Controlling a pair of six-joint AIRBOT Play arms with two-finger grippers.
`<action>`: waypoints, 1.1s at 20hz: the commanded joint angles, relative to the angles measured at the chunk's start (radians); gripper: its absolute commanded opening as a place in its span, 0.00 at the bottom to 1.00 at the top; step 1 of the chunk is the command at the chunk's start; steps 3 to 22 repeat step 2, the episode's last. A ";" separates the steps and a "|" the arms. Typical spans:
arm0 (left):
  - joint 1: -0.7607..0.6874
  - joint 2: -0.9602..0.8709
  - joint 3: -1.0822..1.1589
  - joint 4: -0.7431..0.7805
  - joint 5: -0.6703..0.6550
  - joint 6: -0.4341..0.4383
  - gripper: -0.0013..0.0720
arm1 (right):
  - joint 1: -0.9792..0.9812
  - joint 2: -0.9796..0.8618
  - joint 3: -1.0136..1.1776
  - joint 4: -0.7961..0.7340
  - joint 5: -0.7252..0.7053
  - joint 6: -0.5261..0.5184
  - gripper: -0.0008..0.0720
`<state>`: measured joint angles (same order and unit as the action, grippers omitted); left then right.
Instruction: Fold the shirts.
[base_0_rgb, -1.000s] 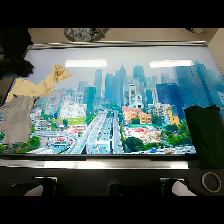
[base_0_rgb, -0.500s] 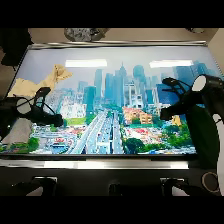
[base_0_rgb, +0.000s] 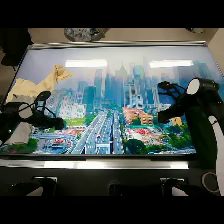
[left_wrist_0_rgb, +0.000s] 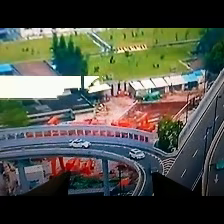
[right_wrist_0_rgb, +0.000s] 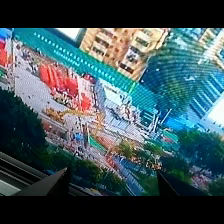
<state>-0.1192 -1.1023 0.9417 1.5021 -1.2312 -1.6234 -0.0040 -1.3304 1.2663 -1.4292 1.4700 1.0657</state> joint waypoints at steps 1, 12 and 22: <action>-0.001 0.001 -0.002 0.000 0.002 -0.001 0.85 | 0.001 0.001 -0.001 0.000 0.000 0.000 0.88; 0.000 0.001 -0.002 0.000 0.002 -0.001 0.85 | 0.002 0.001 -0.001 0.000 0.000 0.000 0.88; 0.000 0.001 -0.002 0.000 0.002 -0.001 0.85 | 0.002 0.001 -0.001 0.000 0.000 0.000 0.88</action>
